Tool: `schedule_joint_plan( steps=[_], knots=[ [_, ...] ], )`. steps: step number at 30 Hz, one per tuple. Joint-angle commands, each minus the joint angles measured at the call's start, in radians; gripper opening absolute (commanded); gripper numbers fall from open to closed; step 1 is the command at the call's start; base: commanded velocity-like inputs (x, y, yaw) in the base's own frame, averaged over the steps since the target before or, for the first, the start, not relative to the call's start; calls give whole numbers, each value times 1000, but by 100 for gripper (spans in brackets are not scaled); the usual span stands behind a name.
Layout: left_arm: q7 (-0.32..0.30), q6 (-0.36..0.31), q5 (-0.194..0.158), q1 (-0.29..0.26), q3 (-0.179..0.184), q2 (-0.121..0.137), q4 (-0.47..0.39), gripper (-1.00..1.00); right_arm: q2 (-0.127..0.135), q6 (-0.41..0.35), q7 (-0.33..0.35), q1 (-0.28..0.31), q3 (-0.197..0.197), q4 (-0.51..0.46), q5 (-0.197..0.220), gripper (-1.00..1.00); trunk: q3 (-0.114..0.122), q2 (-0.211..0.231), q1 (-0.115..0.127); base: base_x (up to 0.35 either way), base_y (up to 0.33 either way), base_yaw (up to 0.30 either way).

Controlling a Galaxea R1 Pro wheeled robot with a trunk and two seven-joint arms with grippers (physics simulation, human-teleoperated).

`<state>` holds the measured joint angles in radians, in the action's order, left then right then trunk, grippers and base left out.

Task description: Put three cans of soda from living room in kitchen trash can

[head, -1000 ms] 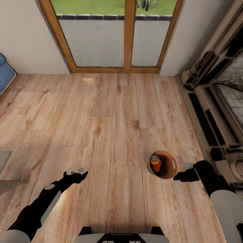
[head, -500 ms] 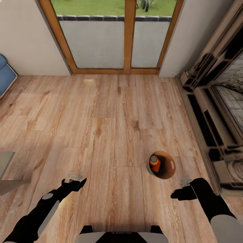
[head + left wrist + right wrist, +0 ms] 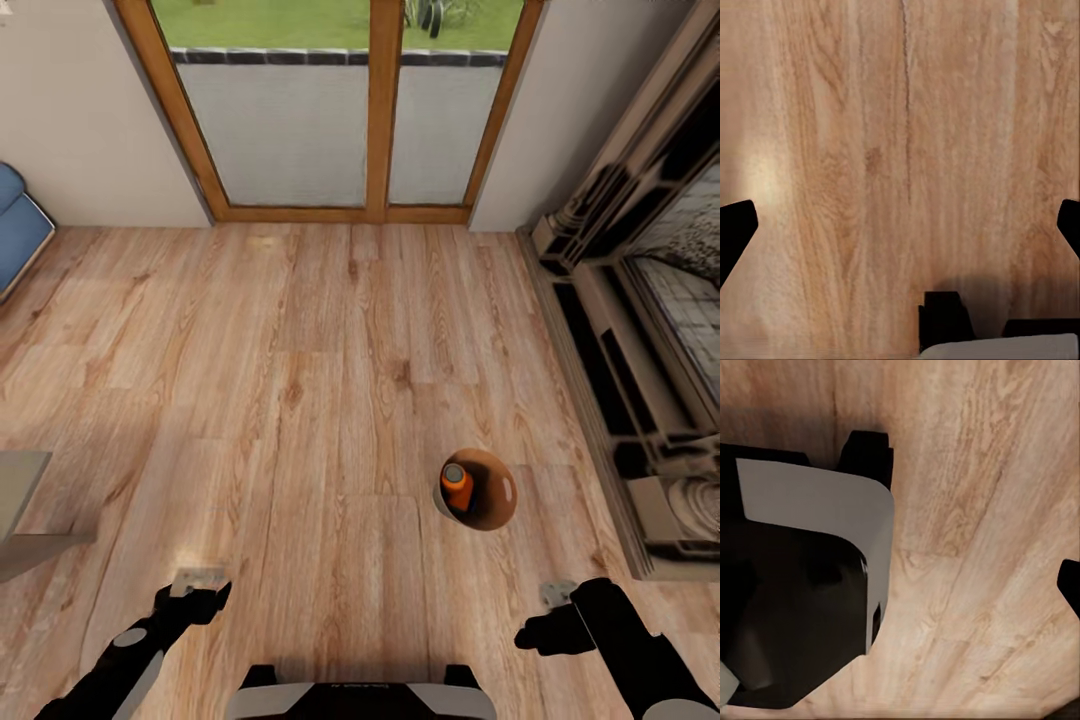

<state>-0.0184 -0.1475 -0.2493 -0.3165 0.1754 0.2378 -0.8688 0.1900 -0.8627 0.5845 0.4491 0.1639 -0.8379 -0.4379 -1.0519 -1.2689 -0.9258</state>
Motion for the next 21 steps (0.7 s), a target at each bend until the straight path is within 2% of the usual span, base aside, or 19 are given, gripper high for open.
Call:
schedule_joint_plan(
  steps=[1,4,6,11,12,13,15,18,19,21],
  knots=[
    [4,4,-1,6,0,0,22,100,0,11,0,-3,0,4,1,100,3,7,4,0,0,0],
    [11,48,-2,19,-2,0,120,100,0,73,-2,-16,4,34,4,100,13,28,15,0,0,0],
    [14,127,-2,25,-6,0,277,100,1,140,-2,-25,33,91,6,100,19,42,23,0,0,0],
    [15,209,-2,27,-7,0,452,100,0,249,-16,-27,76,177,6,100,35,77,42,0,0,0],
    [15,253,-2,27,-7,0,519,100,-1,299,-38,-28,85,218,6,100,38,84,46,0,0,0],
    [15,253,-2,27,-7,0,519,100,-1,299,-38,-28,85,218,6,100,41,91,50,0,0,0],
    [14,318,-2,28,-7,0,603,100,-1,369,-75,-28,94,273,7,100,47,105,58,0,0,0],
    [12,355,-2,28,-7,0,638,100,-1,410,-92,-29,98,300,8,100,57,126,69,0,0,0],
    [10,399,-1,28,-3,0,671,100,-1,456,-110,-30,110,348,8,100,60,133,73,0,0,0],
    [9,419,0,29,-1,-1,684,100,1,482,-122,-31,122,393,8,100,66,147,81,0,0,0]
  ],
)
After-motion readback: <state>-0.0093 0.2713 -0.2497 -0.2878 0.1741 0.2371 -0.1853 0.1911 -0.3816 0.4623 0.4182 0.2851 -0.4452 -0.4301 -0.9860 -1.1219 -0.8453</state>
